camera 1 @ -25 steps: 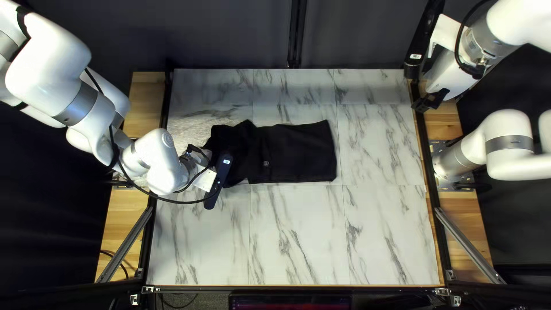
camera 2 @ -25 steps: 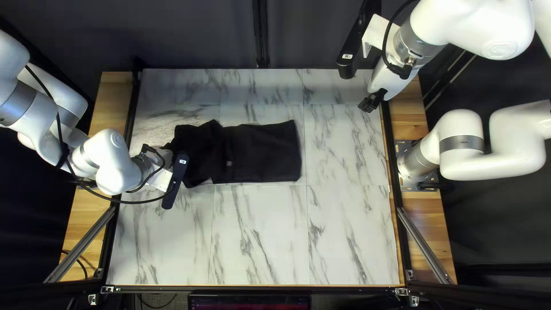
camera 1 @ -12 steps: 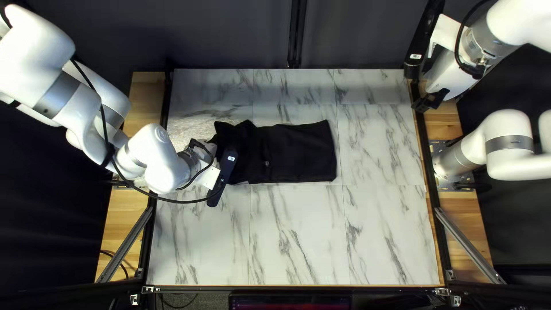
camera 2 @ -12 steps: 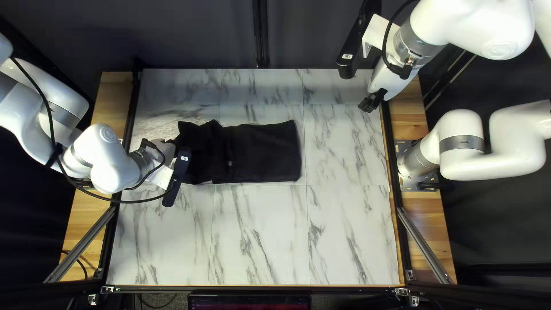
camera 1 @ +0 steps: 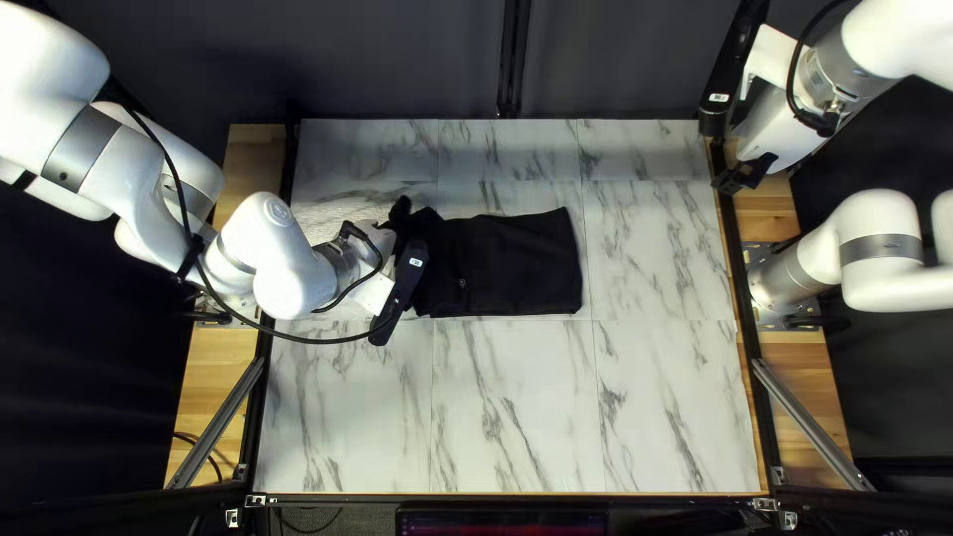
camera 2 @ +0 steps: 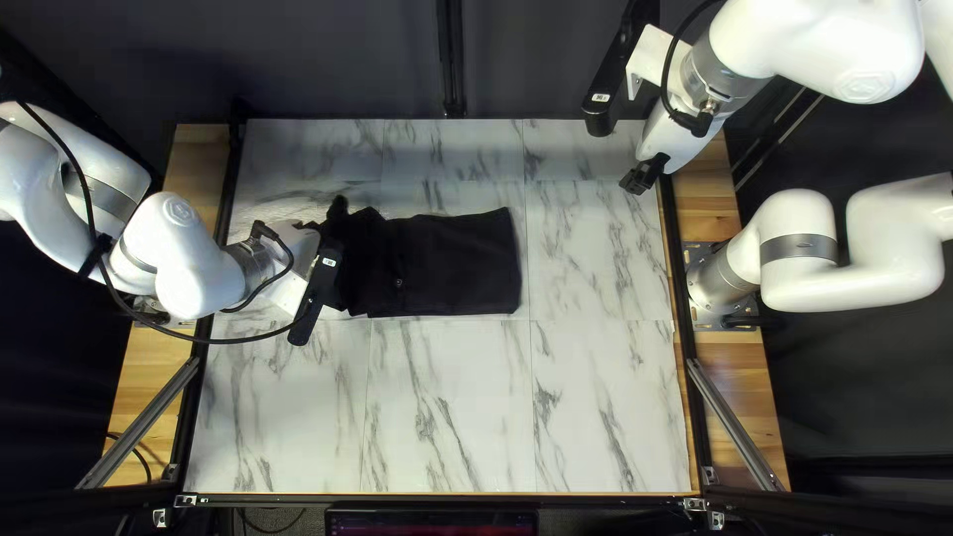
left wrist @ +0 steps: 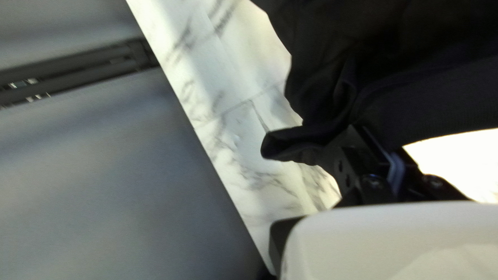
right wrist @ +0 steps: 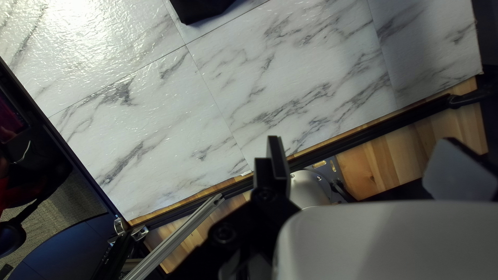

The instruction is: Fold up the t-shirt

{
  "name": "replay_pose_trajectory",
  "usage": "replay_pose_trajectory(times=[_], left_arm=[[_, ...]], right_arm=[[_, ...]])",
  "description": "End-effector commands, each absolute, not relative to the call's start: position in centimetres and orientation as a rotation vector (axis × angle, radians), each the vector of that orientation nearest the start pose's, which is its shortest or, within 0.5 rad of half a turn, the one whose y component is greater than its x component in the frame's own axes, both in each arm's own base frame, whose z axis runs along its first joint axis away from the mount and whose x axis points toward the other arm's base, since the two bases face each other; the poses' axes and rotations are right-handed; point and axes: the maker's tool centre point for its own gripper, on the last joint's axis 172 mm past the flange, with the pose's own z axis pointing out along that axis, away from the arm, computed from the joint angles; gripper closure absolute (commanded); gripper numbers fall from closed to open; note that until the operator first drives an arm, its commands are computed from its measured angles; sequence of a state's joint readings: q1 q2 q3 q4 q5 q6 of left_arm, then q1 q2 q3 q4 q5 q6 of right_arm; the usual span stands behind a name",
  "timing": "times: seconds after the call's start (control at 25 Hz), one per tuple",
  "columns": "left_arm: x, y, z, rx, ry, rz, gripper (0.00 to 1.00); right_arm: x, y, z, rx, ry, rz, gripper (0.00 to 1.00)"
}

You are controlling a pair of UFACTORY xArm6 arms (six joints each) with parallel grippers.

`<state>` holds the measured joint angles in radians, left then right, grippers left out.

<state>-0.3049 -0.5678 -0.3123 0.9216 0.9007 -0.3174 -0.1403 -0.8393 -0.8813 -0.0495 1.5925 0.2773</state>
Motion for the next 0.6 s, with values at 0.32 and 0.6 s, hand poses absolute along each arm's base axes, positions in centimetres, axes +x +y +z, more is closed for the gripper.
replay_pose_trajectory(times=[0.32, 0.6], left_arm=[[40.6, 4.7, 19.3, -2.271, 0.822, -0.389, 1.0], [45.7, 5.6, 21.0, -2.25, 0.876, -0.462, 1.0]], right_arm=[[25.6, -5.0, 36.8, -3.105, 0.665, -0.208, 0.0], [25.6, -5.0, 36.8, -3.105, 0.665, -0.208, 0.0]])
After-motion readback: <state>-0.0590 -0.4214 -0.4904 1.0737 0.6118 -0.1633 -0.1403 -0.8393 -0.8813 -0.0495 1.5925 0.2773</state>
